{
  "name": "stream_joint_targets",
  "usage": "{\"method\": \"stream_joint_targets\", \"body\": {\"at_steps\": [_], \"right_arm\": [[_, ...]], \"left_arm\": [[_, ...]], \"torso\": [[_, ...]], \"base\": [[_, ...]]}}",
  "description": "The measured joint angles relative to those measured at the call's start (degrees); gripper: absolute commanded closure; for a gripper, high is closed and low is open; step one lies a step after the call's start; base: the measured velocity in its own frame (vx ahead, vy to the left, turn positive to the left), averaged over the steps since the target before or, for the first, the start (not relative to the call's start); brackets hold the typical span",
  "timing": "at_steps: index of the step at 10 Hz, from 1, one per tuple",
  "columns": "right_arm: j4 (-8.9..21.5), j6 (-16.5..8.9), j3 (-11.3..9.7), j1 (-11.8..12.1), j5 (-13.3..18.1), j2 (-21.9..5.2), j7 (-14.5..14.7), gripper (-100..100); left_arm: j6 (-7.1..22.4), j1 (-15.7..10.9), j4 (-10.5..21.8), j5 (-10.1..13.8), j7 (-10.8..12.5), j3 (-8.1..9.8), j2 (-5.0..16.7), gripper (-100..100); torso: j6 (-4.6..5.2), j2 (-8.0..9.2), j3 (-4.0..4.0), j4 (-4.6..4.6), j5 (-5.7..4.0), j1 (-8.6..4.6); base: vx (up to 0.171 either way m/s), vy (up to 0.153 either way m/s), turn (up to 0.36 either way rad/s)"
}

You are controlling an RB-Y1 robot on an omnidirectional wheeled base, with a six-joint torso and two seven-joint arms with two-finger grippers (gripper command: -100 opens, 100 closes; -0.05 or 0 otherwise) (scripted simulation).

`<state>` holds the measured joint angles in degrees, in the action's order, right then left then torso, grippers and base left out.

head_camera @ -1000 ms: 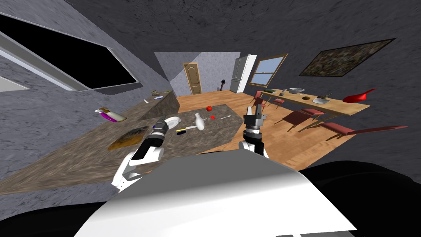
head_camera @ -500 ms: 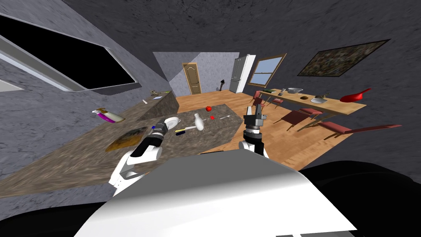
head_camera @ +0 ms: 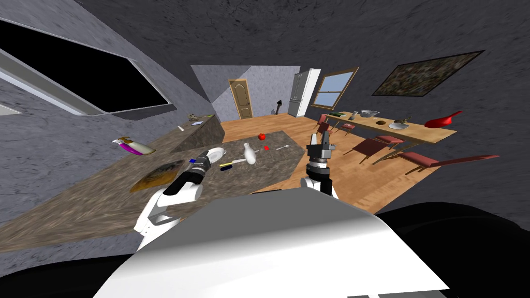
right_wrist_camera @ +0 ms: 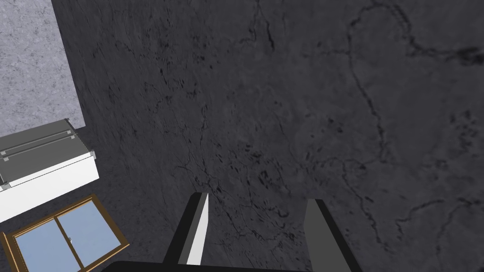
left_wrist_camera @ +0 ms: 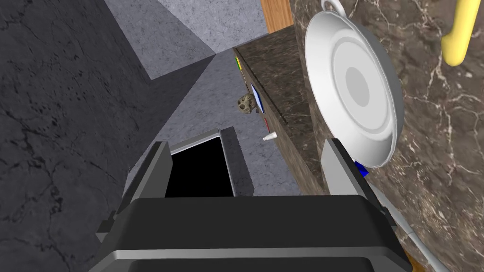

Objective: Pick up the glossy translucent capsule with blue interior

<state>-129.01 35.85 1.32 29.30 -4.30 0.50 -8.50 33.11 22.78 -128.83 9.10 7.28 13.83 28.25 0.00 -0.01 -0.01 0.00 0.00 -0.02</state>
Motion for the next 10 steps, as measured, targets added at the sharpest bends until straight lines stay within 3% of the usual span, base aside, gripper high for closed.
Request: {"method": "stream_joint_targets", "body": {"at_steps": [10], "right_arm": [[0.0, 0.0, 0.0, 0.0, 0.0, 0.0, 0.0, 0]], "left_arm": [[15.49, -1.96, 3.02, 5.89, 4.42, 1.65, 4.15, -100]], "torso": [[0.0, -0.01, -0.01, 0.0, 0.0, 0.0]], "base": [[0.004, -0.007, -0.04]]}}
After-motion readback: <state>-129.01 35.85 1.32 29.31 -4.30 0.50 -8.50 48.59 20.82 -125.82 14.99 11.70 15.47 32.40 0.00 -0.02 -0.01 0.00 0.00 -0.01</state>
